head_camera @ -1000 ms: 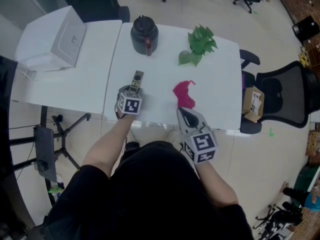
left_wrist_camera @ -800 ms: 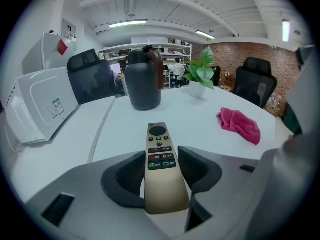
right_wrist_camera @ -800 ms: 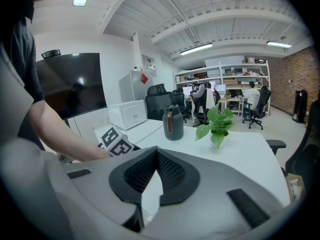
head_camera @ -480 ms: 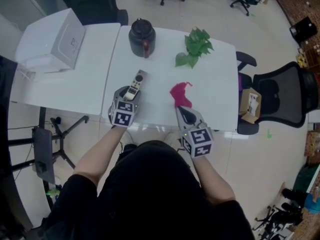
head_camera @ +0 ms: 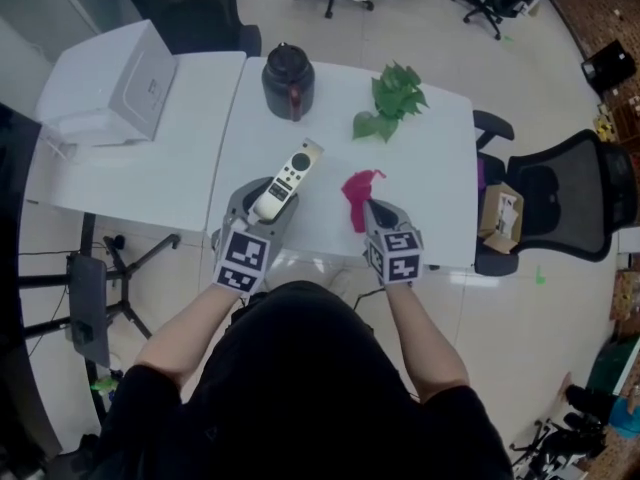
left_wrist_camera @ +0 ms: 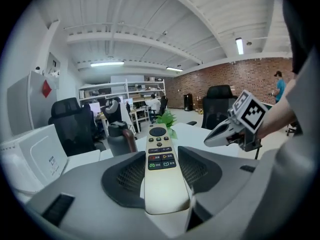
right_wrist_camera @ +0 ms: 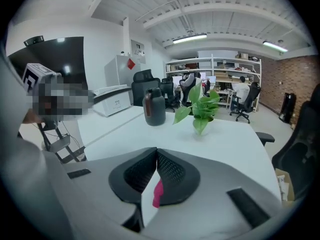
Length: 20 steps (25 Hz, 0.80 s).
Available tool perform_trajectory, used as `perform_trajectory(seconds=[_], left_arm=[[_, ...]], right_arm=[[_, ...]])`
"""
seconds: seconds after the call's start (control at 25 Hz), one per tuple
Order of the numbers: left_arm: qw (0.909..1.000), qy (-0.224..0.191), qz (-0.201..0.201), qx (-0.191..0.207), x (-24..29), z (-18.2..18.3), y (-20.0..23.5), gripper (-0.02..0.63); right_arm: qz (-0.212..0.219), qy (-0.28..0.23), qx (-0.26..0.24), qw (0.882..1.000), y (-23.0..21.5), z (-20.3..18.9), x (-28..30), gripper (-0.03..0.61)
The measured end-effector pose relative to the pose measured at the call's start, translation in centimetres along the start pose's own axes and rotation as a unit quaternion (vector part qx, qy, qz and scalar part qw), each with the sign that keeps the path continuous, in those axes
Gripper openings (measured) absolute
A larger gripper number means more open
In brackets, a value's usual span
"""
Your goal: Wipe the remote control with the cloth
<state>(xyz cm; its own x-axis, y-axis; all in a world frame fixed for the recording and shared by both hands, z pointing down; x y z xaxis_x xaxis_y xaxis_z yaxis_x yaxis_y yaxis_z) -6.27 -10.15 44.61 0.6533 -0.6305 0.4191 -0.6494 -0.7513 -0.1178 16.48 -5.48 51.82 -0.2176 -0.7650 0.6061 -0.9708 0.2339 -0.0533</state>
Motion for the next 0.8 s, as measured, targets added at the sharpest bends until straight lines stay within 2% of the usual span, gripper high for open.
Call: perform_trajectory(seconds=[0.04,0.16,0.24,0.4,0.64,0.8], left_arm=[[0.9999,-0.007,-0.002,0.007,-0.4,0.6,-0.2,0.209],[0.9992,-0.025,-0.007,0.030,-1.6,2.3,-0.9,0.209],[0.9982,-0.034,-0.009,0.048,-2.3,3.2,-1.3,0.209],[0.9947,-0.043,-0.015,0.092,-3.3,4.2,-1.7,0.209],[0.9905,-0.044,-0.011,0.130,-4.4,5.0,-2.2,0.209],[0.9900,-0.043,-0.007,0.134,-4.7,5.1,-2.5,0.209]], right_arm=[[-0.004,0.005,-0.002,1.000,-0.2,-0.2,0.5,0.012],[-0.013,0.026,-0.010,1.000,-0.9,-1.0,2.5,0.086],[-0.017,0.046,-0.013,0.999,-1.4,-1.9,4.1,0.179],[-0.017,0.109,-0.007,0.994,-2.2,-3.9,7.4,0.243],[-0.023,0.166,-0.023,0.986,-2.7,-5.2,10.6,0.245],[-0.031,0.208,-0.020,0.977,-3.2,-6.4,11.7,0.244]])
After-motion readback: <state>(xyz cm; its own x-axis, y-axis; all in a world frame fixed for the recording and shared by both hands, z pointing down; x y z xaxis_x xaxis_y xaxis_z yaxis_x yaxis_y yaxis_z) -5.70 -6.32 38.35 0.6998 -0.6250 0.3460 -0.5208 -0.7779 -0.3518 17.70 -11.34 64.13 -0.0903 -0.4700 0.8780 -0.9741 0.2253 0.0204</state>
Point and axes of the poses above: the fingertips, and each gripper's own axes: x forward along the fingers, y to its left, z out of its top, the point moved 7 cm from there along -x, backward along the fingers, and after that the axes turned 1 degree about y, right-handed, at the moved point
